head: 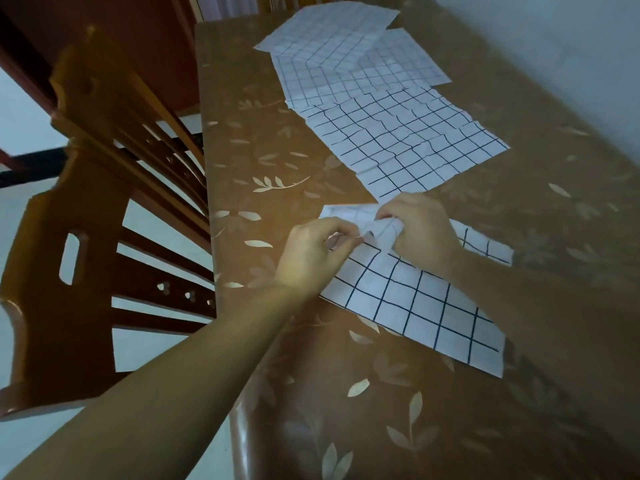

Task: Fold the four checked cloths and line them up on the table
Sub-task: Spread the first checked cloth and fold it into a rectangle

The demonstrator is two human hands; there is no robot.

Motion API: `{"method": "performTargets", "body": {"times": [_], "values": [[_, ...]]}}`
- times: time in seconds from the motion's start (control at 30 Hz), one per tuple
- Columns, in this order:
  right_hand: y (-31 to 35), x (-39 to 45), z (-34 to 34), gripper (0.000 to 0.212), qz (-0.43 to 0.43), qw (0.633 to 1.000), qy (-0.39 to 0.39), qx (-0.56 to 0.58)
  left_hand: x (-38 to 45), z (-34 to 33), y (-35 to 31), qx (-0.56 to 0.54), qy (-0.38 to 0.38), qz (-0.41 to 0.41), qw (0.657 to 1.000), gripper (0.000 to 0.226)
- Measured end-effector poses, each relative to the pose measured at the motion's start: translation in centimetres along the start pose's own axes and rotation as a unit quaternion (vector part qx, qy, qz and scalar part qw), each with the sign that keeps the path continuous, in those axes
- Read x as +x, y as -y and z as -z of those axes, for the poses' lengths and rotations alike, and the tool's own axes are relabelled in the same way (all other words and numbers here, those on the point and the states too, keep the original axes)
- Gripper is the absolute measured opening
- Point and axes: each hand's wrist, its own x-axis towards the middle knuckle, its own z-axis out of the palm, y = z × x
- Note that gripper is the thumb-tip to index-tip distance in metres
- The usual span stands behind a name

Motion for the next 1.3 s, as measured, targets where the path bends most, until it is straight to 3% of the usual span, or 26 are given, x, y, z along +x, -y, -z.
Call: {"method": "performTargets", "body": {"times": [0.07, 0.17, 0.2, 0.3, 0.4, 0.43, 0.47, 0.53, 0.57, 0.63, 0.7, 0.73, 0.77, 0.87, 0.9, 1.0, 1.1, 1.2, 1.23, 1.3], "values": [[0.4, -0.3, 0.5, 0.016, -0.013, 0.998, 0.035, 0.048, -0.1, 0.4, -0.1, 0.012, 0.018, -0.008, 1.0, 0.01], [1.4, -1.1, 2.0, 0.005, -0.056, 0.986, 0.138, 0.082, -0.2, 1.1, 0.5, 0.038, 0.134, 0.071, 0.988, 0.039], [2.0, -1.4, 2.5, 0.007, -0.047, 0.983, 0.162, 0.076, -0.4, 1.3, 0.8, 0.049, 0.172, 0.079, 0.981, 0.041], [4.8, -2.7, 3.5, 0.033, -0.031, 0.964, 0.259, 0.043, -1.2, 1.8, 1.1, 0.077, 0.22, 0.083, 0.969, 0.009], [7.0, -4.1, 4.2, 0.031, -0.1, 0.892, 0.427, 0.107, -2.7, 2.6, 1.8, 0.056, 0.249, 0.143, 0.956, 0.03], [7.3, -4.6, 4.3, 0.033, -0.121, 0.868, 0.465, 0.121, -3.3, 3.0, 2.0, 0.036, 0.259, 0.155, 0.953, 0.029], [7.2, -5.0, 4.4, 0.047, -0.123, 0.863, 0.48, 0.096, -3.9, 3.3, 2.2, 0.011, 0.27, 0.16, 0.949, 0.023], [6.5, -6.1, 4.5, 0.086, -0.086, 0.892, 0.441, -0.056, -4.9, 4.2, 2.4, -0.021, 0.277, 0.162, 0.947, 0.015], [6.2, -6.9, 4.5, 0.093, -0.07, 0.895, 0.422, -0.129, -5.5, 4.6, 2.6, -0.024, 0.275, 0.164, 0.947, 0.014], [5.9, -8.9, 4.2, 0.072, -0.056, 0.891, 0.42, -0.165, -6.6, 5.3, 3.0, -0.009, 0.271, 0.16, 0.949, 0.015], [6.3, -11.4, 3.6, 0.03, -0.055, 0.908, 0.395, -0.129, -7.8, 5.7, 2.9, 0.007, 0.28, 0.144, 0.949, 0.015], [6.6, -12.6, 3.1, 0.022, -0.074, 0.92, 0.374, -0.093, -8.5, 5.9, 2.6, 0.002, 0.285, 0.14, 0.948, 0.014], [7.1, -13.9, 2.6, 0.028, -0.1, 0.927, 0.358, -0.049, -9.1, 6.1, 2.5, -0.011, 0.286, 0.14, 0.948, 0.011], [8.8, -17.0, 1.7, 0.1, -0.141, 0.926, 0.349, -0.018, -10.6, 6.9, 2.6, -0.042, 0.278, 0.161, 0.946, 0.009], [9.4, -18.1, 1.4, 0.115, -0.129, 0.926, 0.354, -0.033, -11.0, 7.1, 2.8, -0.038, 0.276, 0.169, 0.945, 0.01], [11.0, -21.9, 0.0, 0.127, -0.054, 0.932, 0.345, -0.098, -12.9, 7.7, 2.7, -0.073, 0.256, 0.205, 0.942, 0.01], [12.5, -25.1, -1.7, 0.105, -0.036, 0.947, 0.296, -0.121, -14.8, 7.8, 2.1, -0.114, 0.207, 0.217, 0.947, 0.007], [13.1, -26.3, -2.6, 0.042, -0.01, 0.985, 0.135, -0.104, -16.6, 8.0, 1.7, -0.098, 0.204, 0.221, 0.949, 0.013], [13.2, -26.4, -2.2, 0.034, -0.022, 0.991, 0.103, -0.084, -17.1, 8.2, 1.8, -0.08, 0.214, 0.216, 0.949, 0.015], [13.5, -26.6, -1.0, 0.033, -0.027, 0.989, 0.132, -0.061, -18.2, 8.4, 1.5, -0.033, 0.242, 0.201, 0.948, 0.018]]}}
